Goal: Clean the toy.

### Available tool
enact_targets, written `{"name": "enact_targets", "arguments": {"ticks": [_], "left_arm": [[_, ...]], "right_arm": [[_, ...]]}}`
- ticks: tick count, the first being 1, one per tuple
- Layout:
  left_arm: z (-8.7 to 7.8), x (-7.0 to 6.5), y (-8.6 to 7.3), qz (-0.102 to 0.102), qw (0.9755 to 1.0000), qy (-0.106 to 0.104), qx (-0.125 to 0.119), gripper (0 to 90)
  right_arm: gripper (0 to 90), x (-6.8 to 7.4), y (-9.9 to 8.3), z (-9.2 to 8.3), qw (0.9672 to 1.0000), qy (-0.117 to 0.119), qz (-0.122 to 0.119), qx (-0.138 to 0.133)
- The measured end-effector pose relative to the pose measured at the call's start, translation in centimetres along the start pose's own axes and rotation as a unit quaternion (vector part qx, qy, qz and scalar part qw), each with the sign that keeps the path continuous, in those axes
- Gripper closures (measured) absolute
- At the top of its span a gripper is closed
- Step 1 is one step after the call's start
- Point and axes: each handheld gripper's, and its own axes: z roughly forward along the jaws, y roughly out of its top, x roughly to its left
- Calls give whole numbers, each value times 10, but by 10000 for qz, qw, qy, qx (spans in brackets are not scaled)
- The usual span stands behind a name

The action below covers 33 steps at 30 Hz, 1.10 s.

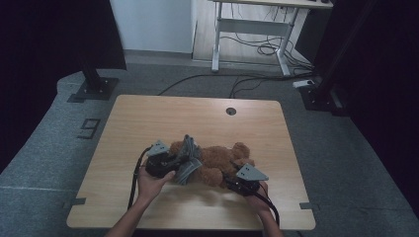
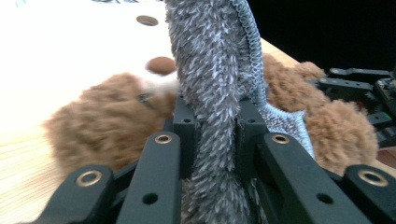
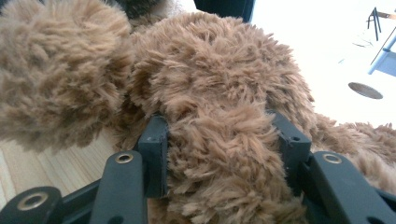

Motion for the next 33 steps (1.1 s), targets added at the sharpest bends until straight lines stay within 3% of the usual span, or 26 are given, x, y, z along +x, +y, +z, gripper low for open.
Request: {"name": "enact_targets", "arguments": {"ticks": [9,17,24,27,29,31,33], "left_arm": [[-17,26,-8,-202,9995,245,-50,751],[-29,52,-21,-532,9974,484,-7,751],[-30,64,-29,-545,9951,804,165,751],[-26,64,-32,-388,9931,1068,298,752],[-25,64,-33,-377,9927,1101,314,752],[-21,67,-36,-315,9907,1250,446,752],[-20,70,-40,-336,9901,1239,560,754]], "right_arm": [[498,0,0,0,10000,0,0,1],[498,0,0,0,10000,7,5,0],[497,-1,0,0,10000,-23,29,-8],[498,-2,0,0,10000,-28,36,-8],[498,-2,0,0,10000,-39,35,-6],[498,-2,-1,-1,10000,-50,43,-3],[498,-4,-1,-2,9999,-48,103,-6]]}}
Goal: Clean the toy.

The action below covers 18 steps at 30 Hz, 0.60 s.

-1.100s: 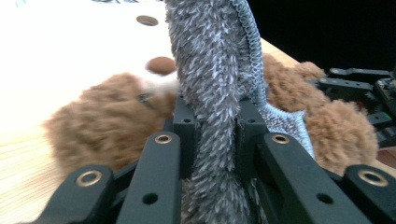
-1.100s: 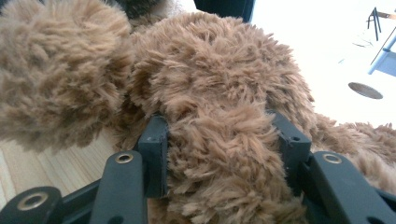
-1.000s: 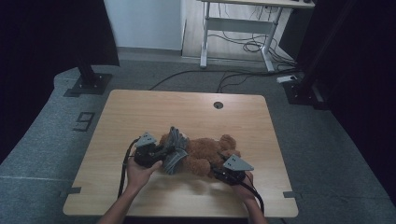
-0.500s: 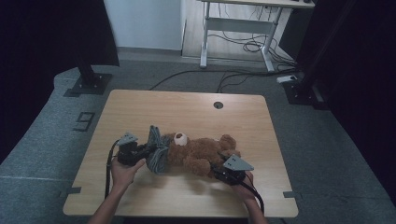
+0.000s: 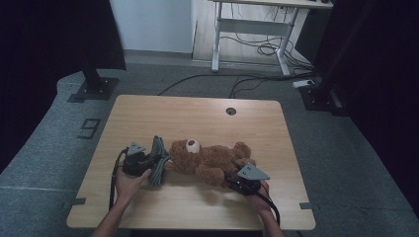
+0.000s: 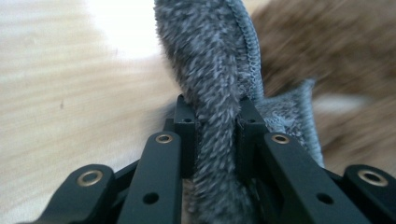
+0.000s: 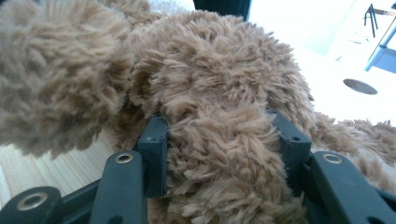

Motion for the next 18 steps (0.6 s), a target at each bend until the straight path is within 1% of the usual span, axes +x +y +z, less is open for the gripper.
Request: {"name": "enact_targets", "arguments": {"ticks": [2,3,4,8,12,15,18], "left_arm": [[-3,3,-3,-84,9999,-118,-40,753],[-8,4,-3,-141,9996,-200,-143,753],[-11,4,-2,-159,9994,-233,-195,753],[-25,5,1,-231,9980,-449,-370,753],[-39,10,-1,-211,9979,-407,-462,751],[-54,18,-7,-211,9981,-351,-451,746],[-70,27,-16,-199,9986,-178,-452,744]], "right_arm": [[497,-3,-1,-1,10000,12,84,-22],[497,-4,-2,-2,9999,15,123,-28],[496,-5,-2,-3,9999,7,142,-33],[496,-5,-2,-2,9999,8,114,-35],[494,-5,-2,-3,9999,15,117,-38],[494,-5,-2,-3,9999,37,134,-52],[493,-6,-2,-2,9999,44,135,-55]]}}
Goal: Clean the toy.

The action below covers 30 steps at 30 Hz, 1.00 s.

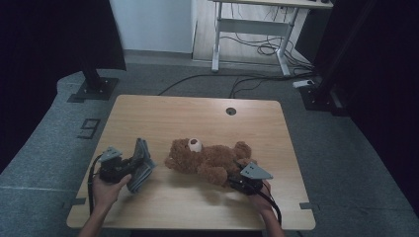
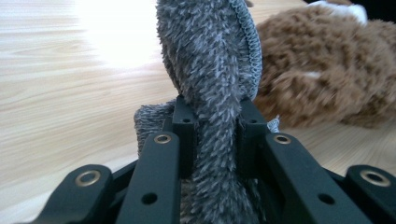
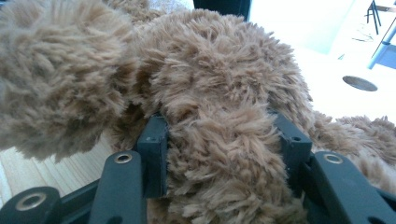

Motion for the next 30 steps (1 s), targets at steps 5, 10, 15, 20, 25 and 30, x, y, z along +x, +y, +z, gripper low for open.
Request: {"name": "enact_targets", "arguments": {"ticks": [5,10,15,20,25,30], "left_arm": [[-21,11,-14,30,9999,125,116,739],[-26,16,-29,162,9982,251,512,727],[-11,13,-38,151,9960,225,852,629],[-9,7,-30,206,9957,586,681,330],[-14,-10,-6,291,9982,407,315,216],[14,-38,22,459,9986,-64,244,214]], "right_arm": [[491,0,0,0,10000,1,-1,-7],[490,-1,0,0,10000,11,0,-13],[490,-1,0,1,10000,37,21,-22],[485,-1,0,0,10000,14,5,-19],[482,0,0,0,10000,11,3,-11],[462,3,2,-1,10000,29,-85,30]]}}
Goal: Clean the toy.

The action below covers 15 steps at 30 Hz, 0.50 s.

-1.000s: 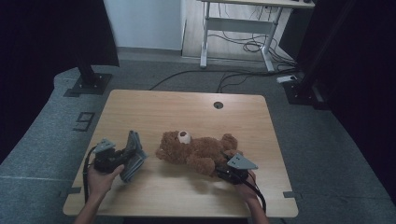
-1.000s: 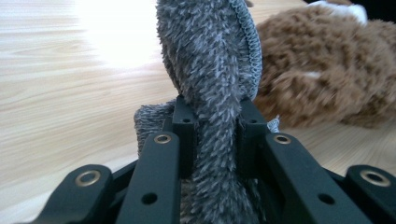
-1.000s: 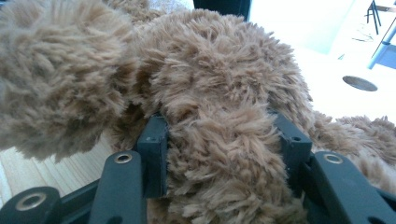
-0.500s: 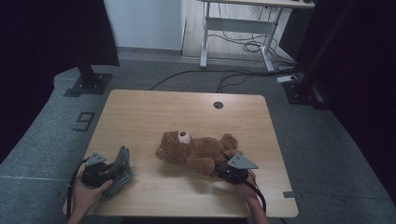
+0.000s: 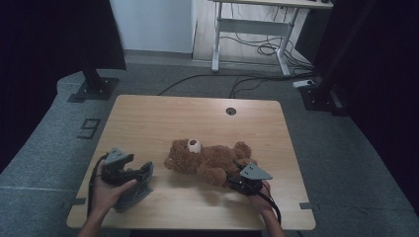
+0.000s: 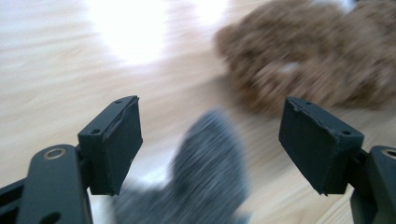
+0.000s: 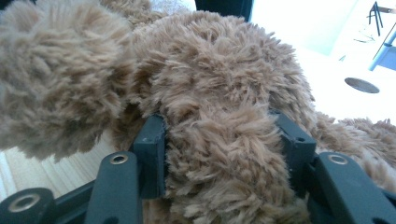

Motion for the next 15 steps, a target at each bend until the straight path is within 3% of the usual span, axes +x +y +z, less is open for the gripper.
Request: {"name": "enact_targets", "arguments": {"ticks": [5,7,8,9,10,11,15], "left_arm": [[45,-20,31,-100,9979,-631,60,176],[63,-29,41,-33,9972,-734,156,172],[63,-29,41,-33,9972,-734,156,170],[79,-35,47,-88,9955,-899,302,170],[79,-35,47,-88,9955,-899,302,167],[91,-39,47,-105,9931,-1048,523,158],[100,-44,37,82,9928,-937,743,155]], "right_arm": [[447,3,2,-1,9999,-3,-84,59],[445,3,3,-2,9999,10,-102,67],[445,3,3,-2,9999,10,-102,67],[441,3,3,-2,9999,28,-123,79],[438,3,3,-2,9999,37,-129,73],[432,3,3,-3,9998,46,-147,94],[387,6,9,-9,9995,81,-197,213]]}}
